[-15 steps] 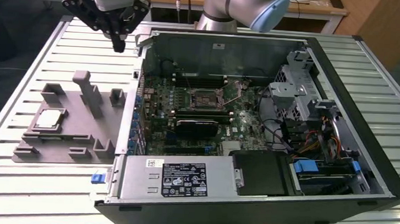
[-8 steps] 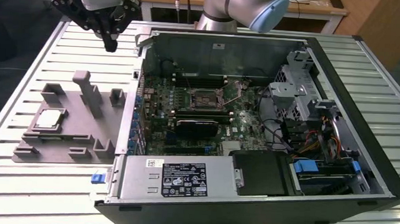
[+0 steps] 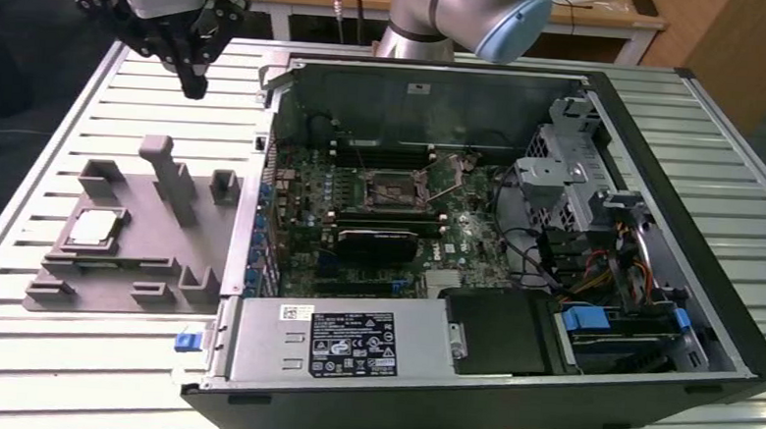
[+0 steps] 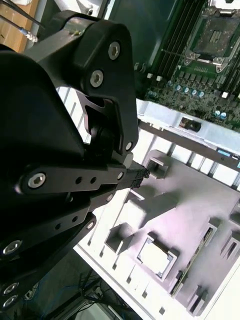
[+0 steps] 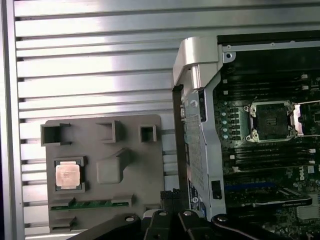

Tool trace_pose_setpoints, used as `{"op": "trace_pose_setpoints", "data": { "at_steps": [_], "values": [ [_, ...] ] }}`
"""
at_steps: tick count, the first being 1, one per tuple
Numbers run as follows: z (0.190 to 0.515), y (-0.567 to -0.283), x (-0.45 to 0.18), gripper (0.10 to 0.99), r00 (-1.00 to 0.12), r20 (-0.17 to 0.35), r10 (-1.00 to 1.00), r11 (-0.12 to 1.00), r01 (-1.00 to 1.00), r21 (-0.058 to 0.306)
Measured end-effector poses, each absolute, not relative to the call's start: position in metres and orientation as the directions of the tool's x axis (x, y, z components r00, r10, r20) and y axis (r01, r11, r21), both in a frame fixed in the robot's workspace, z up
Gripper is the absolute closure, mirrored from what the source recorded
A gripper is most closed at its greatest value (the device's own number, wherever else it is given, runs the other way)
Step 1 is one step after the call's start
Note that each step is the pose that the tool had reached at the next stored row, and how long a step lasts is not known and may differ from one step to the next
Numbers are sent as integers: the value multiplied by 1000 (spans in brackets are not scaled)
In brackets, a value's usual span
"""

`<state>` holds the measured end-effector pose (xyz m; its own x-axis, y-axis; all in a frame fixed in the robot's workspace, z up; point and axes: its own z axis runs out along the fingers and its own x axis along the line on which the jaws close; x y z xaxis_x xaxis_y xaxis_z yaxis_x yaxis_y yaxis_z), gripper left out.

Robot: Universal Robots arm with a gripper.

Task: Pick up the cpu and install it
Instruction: 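Reach for the cpu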

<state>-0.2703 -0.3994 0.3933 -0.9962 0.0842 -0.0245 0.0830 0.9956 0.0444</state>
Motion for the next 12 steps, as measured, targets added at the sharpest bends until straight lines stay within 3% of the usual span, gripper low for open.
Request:
{"op": "trace_pose_setpoints", "data": {
  "at_steps": [12],
  "values": [
    [393, -400, -294, 980, -996, -25, 87, 995, 86, 44]
  ]
}}
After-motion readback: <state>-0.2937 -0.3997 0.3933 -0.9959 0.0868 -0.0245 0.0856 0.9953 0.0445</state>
